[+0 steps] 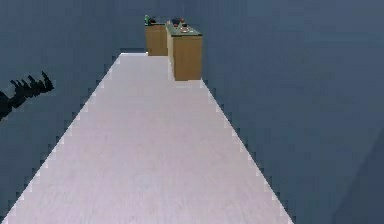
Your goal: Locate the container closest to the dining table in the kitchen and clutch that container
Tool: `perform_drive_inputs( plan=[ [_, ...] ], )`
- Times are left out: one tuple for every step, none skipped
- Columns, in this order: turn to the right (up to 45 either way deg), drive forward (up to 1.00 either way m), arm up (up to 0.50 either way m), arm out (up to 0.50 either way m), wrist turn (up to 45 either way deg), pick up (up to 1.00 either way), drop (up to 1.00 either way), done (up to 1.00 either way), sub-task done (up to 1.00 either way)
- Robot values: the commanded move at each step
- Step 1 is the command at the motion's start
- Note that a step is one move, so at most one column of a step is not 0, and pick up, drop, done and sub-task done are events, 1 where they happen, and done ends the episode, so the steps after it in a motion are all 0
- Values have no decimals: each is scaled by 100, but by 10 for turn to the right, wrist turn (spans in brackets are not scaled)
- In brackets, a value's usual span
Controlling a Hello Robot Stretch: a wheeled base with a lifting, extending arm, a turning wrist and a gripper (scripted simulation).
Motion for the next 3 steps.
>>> perform_drive_inputs(
  plan=[
    [-60,0,0,0,0,0,0,0,0],
    [0,20,0,0,0,0,0,0,0],
    [-60,0,0,0,0,0,0,0,0]
  ],
)
